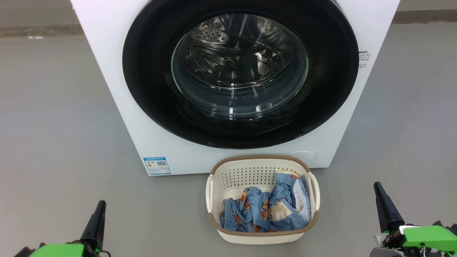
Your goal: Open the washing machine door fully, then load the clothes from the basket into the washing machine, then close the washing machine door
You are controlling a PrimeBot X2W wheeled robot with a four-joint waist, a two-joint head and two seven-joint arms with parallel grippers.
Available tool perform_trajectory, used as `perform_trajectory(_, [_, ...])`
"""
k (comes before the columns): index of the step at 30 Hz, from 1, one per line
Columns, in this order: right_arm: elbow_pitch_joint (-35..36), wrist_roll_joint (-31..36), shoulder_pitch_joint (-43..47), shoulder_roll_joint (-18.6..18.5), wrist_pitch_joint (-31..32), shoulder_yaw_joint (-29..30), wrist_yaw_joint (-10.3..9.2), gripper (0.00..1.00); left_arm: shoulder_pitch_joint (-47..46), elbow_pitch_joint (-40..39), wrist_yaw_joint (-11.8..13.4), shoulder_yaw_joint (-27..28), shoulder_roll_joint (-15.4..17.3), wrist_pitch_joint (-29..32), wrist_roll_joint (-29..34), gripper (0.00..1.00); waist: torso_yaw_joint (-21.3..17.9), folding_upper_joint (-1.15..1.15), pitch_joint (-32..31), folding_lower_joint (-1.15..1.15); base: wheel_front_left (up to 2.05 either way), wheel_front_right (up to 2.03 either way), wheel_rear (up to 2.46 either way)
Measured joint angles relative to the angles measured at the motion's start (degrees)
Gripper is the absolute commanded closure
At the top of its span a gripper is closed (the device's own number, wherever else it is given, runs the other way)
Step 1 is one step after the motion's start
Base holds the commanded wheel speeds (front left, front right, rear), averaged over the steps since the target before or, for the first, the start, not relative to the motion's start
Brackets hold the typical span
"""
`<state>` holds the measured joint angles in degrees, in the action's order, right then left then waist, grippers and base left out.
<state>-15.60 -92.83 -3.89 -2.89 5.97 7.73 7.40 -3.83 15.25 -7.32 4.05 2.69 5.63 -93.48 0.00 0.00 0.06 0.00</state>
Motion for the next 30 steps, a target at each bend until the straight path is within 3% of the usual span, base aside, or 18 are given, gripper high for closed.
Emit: perform_trajectory(30, [0.00, 0.00, 0.00, 0.13, 0.00, 0.04, 0.00, 1.00, 0.00, 0.00, 0.00, 0.11, -0.13, 0.42, 0.40, 1.00, 0.00, 0.00, 0.00, 0.00, 0.00, 0.00, 0.00])
